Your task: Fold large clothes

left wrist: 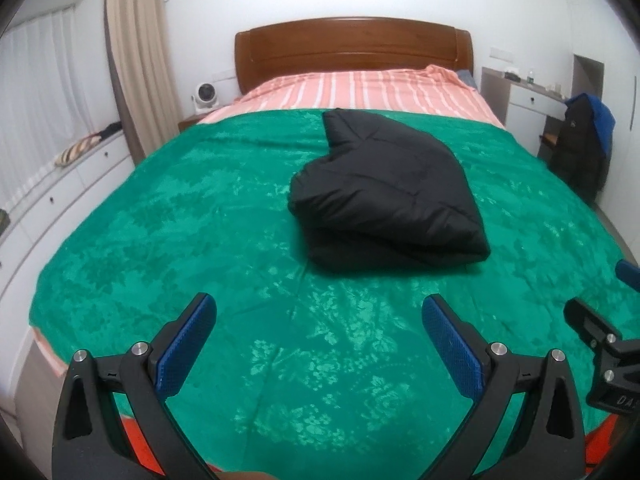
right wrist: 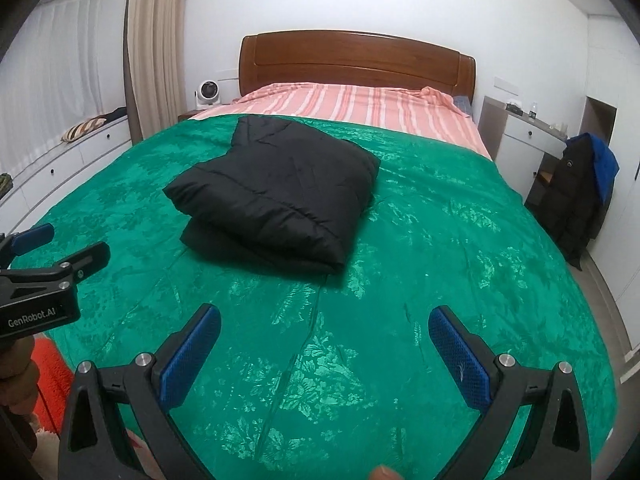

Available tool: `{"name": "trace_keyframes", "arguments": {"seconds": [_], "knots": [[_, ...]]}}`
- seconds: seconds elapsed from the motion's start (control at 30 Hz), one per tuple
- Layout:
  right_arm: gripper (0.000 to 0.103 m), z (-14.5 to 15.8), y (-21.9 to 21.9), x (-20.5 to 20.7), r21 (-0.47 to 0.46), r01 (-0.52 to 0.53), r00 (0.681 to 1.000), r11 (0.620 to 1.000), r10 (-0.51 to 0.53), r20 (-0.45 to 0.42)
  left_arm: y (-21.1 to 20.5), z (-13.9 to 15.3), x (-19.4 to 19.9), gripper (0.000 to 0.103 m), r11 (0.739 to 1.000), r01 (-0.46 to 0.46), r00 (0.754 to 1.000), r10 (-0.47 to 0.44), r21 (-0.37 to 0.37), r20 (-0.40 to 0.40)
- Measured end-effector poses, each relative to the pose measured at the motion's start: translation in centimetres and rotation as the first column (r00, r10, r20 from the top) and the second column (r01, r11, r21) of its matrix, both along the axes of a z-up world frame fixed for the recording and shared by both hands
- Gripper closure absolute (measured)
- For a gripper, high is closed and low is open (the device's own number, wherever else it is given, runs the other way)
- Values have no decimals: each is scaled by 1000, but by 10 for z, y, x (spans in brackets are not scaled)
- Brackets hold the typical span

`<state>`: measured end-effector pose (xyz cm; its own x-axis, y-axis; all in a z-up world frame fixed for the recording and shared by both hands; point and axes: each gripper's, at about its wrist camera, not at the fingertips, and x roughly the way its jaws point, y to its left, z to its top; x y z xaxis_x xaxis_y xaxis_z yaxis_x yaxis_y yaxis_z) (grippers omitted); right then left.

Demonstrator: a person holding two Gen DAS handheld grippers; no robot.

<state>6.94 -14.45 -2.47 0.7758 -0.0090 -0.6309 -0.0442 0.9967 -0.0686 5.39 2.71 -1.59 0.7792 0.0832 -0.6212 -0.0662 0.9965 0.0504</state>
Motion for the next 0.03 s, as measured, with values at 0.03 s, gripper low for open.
{"name": "trace_keyframes", "arguments": {"seconds": [0.03], "knots": [[0,1,1,-1,1,-1,1000,1000,1,-1,-1,0,-1,0,1000,8,1000,-8,1,1]]}}
